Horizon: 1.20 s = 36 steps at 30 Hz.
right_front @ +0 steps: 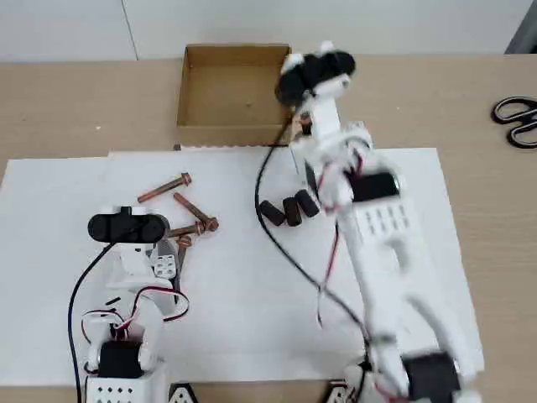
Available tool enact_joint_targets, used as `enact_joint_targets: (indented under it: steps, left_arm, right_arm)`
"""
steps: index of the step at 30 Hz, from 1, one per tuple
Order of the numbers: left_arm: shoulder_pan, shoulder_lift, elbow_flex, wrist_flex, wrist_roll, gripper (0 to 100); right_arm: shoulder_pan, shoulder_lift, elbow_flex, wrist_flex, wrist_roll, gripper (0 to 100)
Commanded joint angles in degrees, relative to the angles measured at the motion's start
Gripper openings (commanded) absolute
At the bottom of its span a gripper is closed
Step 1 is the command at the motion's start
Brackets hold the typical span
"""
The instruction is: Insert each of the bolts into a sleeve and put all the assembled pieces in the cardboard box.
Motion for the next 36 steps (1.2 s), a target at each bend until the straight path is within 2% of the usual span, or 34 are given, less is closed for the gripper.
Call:
enact_joint_targets:
  steps: [1,5,9,13,18,23,30,33,36]
  left_arm:
    - [-0.18,-0.44,-0.40,-1.32,-0.18,1]
    - [-0.18,-0.44,-0.40,-1.32,-0.18,1]
    - [-0.18,-0.44,-0.40,-1.32,-0.09,1]
    - [-0.18,-0.44,-0.40,-1.32,-0.09,1]
    - [-0.18,-0.44,-0.40,-1.32,-0.09,1]
    - [-0.18,-0.44,-0.40,-1.32,-0.09,1]
    - [-0.18,-0.44,-0.40,-1.32,-0.09,1]
    - [-0.18,-0.44,-0.40,-1.32,-0.09,1]
    - [-0.18,-0.44,-0.40,-1.32,-0.09,1]
  right_arm:
    - [0.31,11.82,-13.63,-2.59,3.25,0.3]
    - [0.22,23.78,-26.64,-4.62,5.80,0.3]
    - [-0.75,33.19,-36.84,-6.37,13.10,0.3]
    - [-2.86,39.69,-44.57,-8.40,19.78,0.3]
    - [-5.05,45.41,-50.29,-9.98,23.56,0.4]
    - [-5.93,48.66,-54.68,-9.98,24.88,1.3]
    - [-5.67,49.80,-56.53,-9.45,26.46,21.0]
    - [-5.49,49.63,-56.53,-8.75,26.73,18.2]
    - [-5.49,47.43,-58.11,-2.07,26.55,11.9]
